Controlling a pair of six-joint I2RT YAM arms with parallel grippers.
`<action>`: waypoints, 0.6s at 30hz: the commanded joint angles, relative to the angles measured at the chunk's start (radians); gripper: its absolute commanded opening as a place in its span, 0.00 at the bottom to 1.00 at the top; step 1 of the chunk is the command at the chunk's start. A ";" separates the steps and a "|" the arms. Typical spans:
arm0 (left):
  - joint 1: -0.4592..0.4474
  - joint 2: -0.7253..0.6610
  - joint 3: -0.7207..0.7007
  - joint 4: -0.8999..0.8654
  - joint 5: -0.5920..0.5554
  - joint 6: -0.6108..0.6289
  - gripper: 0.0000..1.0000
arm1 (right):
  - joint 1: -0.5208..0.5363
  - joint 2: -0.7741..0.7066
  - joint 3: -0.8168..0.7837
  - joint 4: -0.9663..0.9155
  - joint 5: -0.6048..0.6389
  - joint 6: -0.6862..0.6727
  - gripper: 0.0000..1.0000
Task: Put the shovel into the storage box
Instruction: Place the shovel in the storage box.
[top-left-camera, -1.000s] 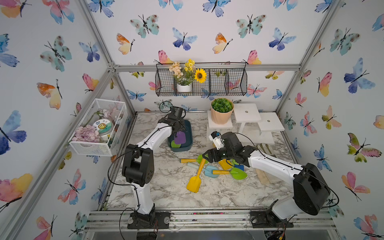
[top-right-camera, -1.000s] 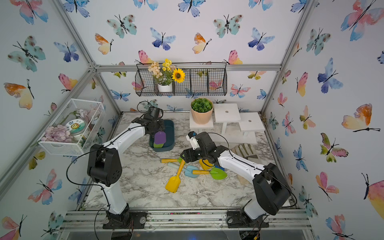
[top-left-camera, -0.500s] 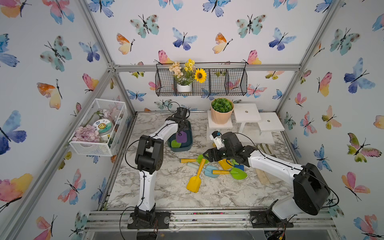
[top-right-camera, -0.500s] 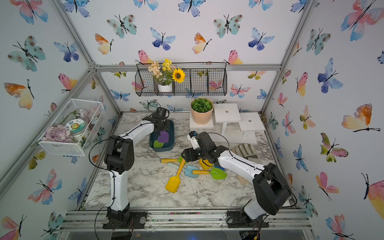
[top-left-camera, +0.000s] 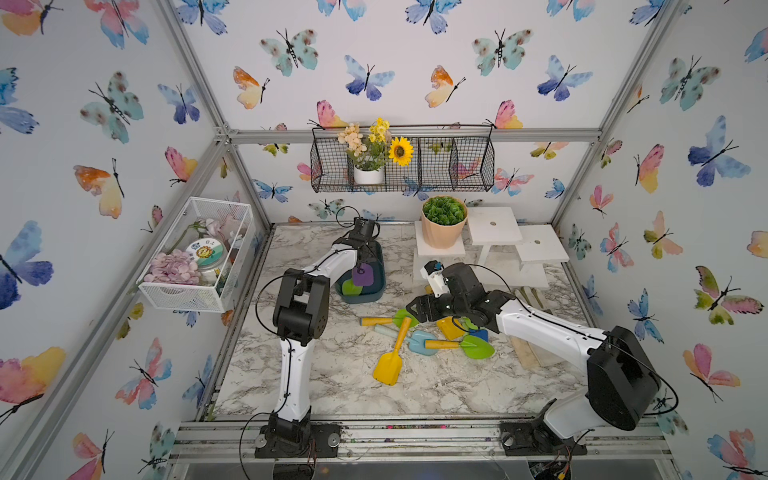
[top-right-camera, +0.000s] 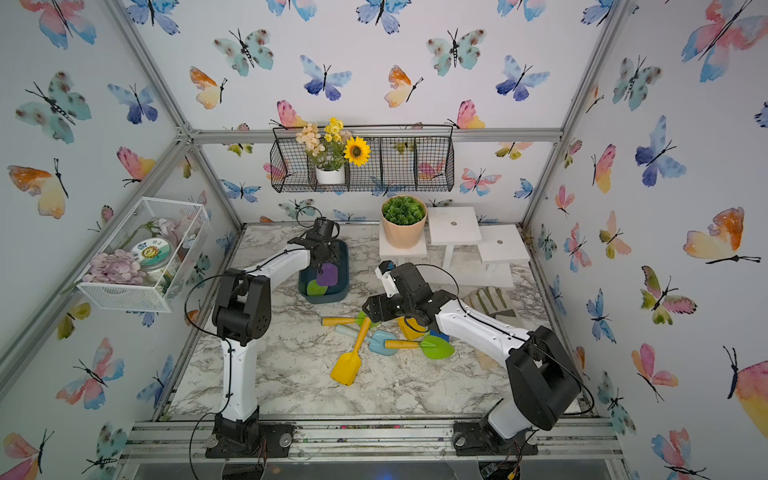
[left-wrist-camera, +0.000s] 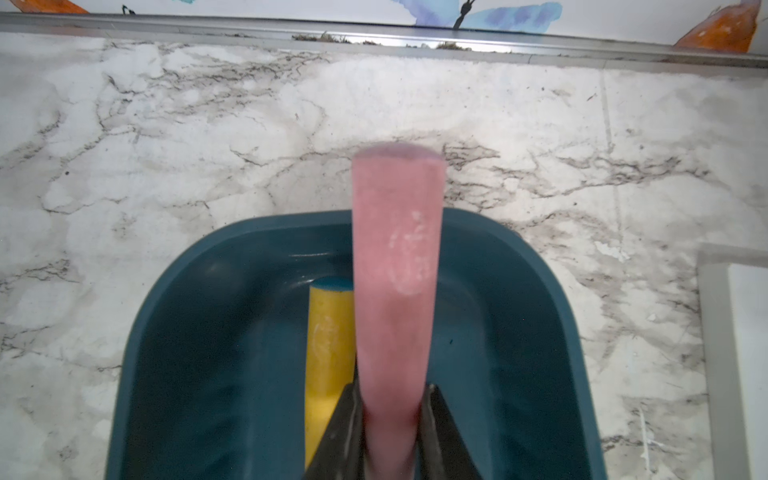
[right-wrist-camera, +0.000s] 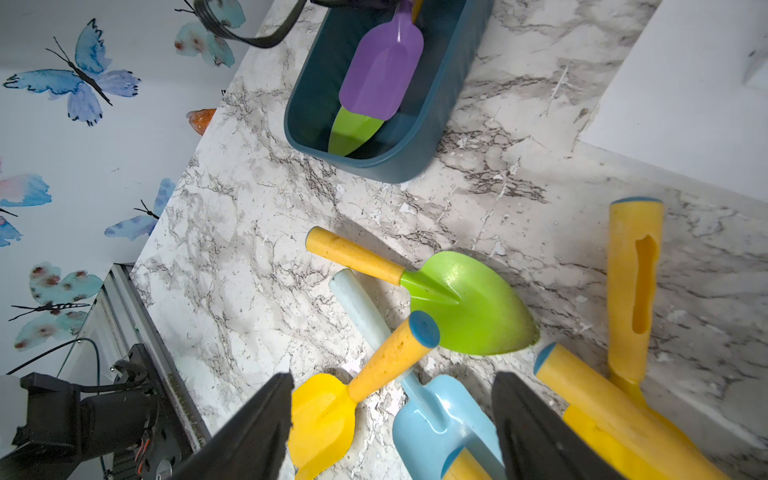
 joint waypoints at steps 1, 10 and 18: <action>0.004 0.024 -0.013 0.015 -0.044 -0.006 0.17 | 0.004 0.000 0.026 -0.024 0.032 0.011 0.80; 0.003 -0.022 -0.049 0.014 -0.035 -0.025 0.34 | 0.004 -0.003 0.018 -0.017 0.031 0.009 0.80; 0.003 -0.129 -0.116 0.010 -0.014 -0.047 0.38 | 0.004 0.005 0.032 -0.009 0.017 -0.007 0.80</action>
